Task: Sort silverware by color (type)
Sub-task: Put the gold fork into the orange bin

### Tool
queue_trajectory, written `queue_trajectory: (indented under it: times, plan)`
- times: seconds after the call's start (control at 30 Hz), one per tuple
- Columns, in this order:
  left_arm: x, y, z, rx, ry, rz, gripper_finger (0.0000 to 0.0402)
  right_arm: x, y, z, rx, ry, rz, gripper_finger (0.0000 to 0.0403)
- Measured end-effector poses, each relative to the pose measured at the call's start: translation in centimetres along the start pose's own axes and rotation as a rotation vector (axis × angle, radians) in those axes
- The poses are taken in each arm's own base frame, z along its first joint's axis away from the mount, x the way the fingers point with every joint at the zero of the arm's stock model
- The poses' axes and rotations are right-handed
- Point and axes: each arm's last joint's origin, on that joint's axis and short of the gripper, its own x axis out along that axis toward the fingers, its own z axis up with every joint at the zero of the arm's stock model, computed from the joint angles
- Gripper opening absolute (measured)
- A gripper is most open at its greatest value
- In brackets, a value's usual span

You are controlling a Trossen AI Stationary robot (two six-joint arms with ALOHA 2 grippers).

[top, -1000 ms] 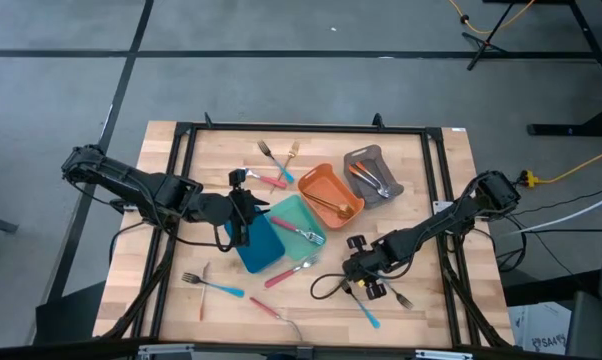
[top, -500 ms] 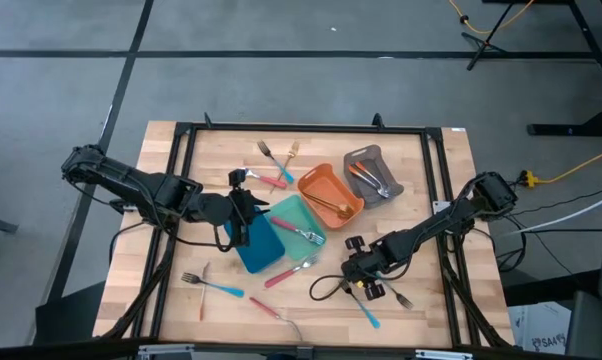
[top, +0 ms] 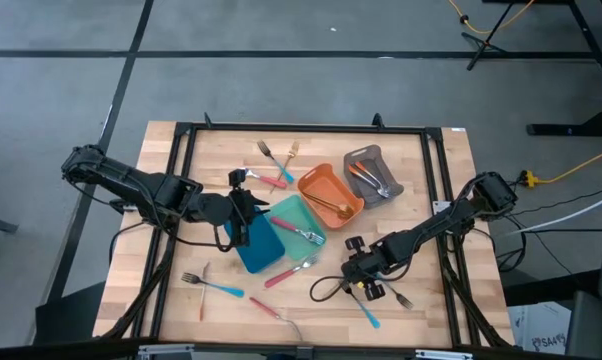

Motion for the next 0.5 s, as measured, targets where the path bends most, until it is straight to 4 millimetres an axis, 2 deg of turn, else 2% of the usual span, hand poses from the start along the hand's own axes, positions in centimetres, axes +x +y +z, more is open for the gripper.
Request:
queue_trajectory:
  times: [0.3, 0.5]
  plan:
    - [0.0, 0.0, 0.0, 0.0, 0.0, 0.0, 0.006, 0.04, -0.01, 0.02, -0.001, -0.004, -0.004, 0.0029]
    - [0.0, 0.0, 0.0, 0.0, 0.0, 0.0, 0.006, -0.01, -0.01, 0.04, -0.001, -0.005, -0.005, 0.0003]
